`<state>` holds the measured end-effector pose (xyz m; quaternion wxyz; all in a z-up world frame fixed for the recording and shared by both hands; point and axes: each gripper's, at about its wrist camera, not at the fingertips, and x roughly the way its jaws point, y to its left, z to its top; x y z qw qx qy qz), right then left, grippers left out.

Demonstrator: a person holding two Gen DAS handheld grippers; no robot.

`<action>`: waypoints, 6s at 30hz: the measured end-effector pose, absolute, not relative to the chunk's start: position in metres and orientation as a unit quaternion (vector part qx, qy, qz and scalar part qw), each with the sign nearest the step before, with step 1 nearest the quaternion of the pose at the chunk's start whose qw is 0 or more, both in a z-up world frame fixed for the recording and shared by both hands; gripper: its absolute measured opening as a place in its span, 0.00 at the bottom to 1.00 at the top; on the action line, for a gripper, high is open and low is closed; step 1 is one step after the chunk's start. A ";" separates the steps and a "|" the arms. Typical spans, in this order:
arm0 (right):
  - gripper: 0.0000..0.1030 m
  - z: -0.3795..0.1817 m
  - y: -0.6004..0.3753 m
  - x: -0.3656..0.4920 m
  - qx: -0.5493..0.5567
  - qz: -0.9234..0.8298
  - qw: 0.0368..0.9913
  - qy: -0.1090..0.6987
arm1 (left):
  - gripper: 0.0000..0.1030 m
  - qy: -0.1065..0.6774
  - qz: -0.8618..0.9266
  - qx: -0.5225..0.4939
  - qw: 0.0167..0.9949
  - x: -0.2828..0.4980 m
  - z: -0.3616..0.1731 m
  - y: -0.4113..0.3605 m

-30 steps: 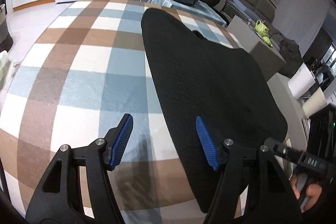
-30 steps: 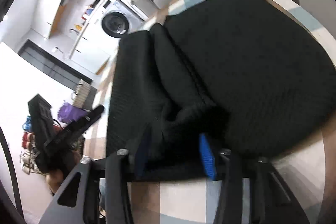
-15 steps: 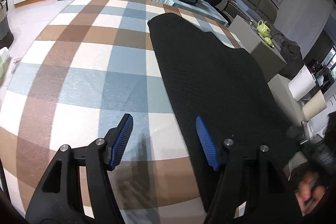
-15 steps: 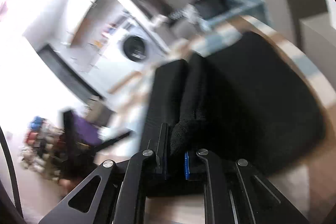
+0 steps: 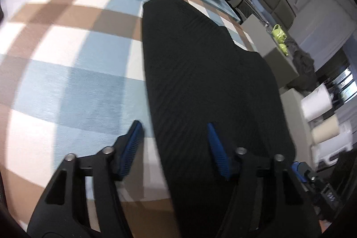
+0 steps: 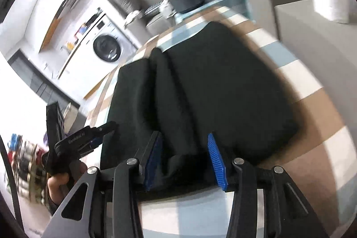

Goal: Fold small clothes

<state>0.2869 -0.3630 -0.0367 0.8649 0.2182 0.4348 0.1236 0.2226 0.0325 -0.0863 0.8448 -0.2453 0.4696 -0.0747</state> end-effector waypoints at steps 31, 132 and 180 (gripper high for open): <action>0.04 -0.072 -0.230 0.359 0.135 0.279 0.813 0.492 | 0.61 0.420 0.016 -0.199 0.885 0.155 -0.045 0.122; 0.25 -0.059 -0.257 0.280 0.126 0.340 0.781 0.509 | 0.61 0.464 -0.050 -0.125 0.875 0.118 -0.063 0.074; 0.26 -0.042 -0.291 0.374 0.119 0.190 0.864 0.450 | 0.63 0.462 -0.038 -0.130 0.876 0.138 -0.063 0.072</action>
